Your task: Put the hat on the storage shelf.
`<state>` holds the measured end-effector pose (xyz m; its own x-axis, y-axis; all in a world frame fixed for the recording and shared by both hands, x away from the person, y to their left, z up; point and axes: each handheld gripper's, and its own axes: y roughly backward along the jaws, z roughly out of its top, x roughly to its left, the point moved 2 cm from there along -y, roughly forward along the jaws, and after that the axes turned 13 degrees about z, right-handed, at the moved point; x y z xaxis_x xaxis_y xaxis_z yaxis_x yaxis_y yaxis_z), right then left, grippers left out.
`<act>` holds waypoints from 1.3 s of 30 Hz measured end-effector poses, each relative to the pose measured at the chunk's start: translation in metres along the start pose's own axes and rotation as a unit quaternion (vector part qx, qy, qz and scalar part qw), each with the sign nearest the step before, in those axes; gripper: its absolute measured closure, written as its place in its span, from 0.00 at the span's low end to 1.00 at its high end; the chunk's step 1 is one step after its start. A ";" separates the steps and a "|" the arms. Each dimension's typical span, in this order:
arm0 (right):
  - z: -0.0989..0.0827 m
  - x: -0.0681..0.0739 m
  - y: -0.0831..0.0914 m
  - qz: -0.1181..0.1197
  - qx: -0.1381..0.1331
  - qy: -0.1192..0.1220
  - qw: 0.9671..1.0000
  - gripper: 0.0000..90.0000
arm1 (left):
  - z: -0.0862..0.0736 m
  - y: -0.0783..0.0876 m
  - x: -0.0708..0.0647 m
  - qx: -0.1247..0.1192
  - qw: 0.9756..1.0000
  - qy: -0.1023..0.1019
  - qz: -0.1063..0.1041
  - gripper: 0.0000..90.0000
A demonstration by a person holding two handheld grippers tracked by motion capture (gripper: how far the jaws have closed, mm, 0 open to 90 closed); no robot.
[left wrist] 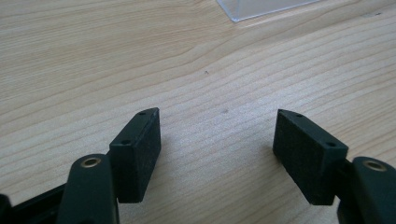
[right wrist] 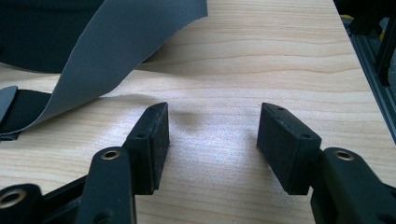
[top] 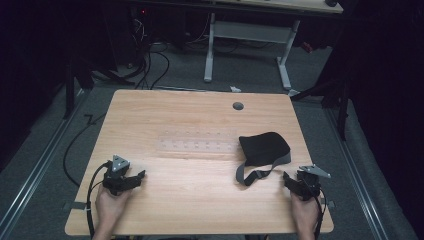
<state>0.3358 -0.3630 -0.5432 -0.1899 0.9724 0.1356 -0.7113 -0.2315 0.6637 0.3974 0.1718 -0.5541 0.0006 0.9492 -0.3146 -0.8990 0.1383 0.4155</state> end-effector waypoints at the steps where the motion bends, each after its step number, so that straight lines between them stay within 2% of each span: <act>1: 0.000 0.000 0.000 0.000 0.000 0.000 1.000 0.49 | 0.000 0.000 0.000 0.000 1.000 0.000 0.000 0.36; 23: 0.000 0.000 0.001 0.001 0.001 0.000 1.000 0.51 | 0.000 0.000 0.000 0.000 1.000 0.000 0.000 0.36; 33: -0.001 -0.003 0.004 0.013 -0.003 -0.013 1.000 0.56 | 0.000 0.000 0.000 0.000 1.000 0.000 0.000 0.36; 39: 0.000 0.000 0.014 0.026 -0.033 -0.016 0.999 0.54 | 0.000 0.000 0.000 0.000 1.000 -0.001 0.000 0.36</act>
<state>0.3257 -0.3663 -0.5344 -0.2074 0.9591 0.1927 -0.7447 -0.2825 0.6047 0.3975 0.1716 -0.5543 0.0008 0.9496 -0.3135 -0.8991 0.1379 0.4155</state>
